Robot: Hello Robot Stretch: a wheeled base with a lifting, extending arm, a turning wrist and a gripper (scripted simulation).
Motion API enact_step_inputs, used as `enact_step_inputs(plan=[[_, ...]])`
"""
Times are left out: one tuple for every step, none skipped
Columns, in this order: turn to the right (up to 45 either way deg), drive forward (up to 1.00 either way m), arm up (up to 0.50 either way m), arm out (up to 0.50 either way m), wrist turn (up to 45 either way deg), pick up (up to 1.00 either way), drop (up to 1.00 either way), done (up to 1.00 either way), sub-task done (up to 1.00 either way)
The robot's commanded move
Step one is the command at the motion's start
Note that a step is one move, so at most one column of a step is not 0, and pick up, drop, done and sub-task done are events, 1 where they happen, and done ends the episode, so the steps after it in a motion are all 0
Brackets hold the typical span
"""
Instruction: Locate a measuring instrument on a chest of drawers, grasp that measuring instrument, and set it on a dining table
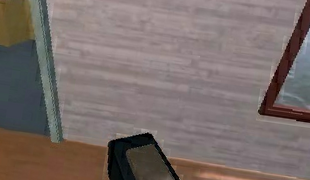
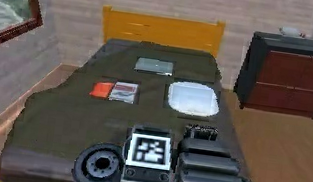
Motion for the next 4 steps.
enact_step_inputs(plan=[[-45.0, 0.00, 0.00, 0.00, 0.0, 0.00, 0.00, 0.00, 0.00], [-9.0, 0.00, 0.00, 0.00, 0.0, 0.00, 0.00, 0.00, 0.00], [0.0, 0.30, 0.00, 0.00, 0.0, 0.00, 0.00, 0.00, 0.00], [0.0, 1.00, 0.00, 0.00, 0.0, 0.00, 0.00, 0.00, 0.00]])
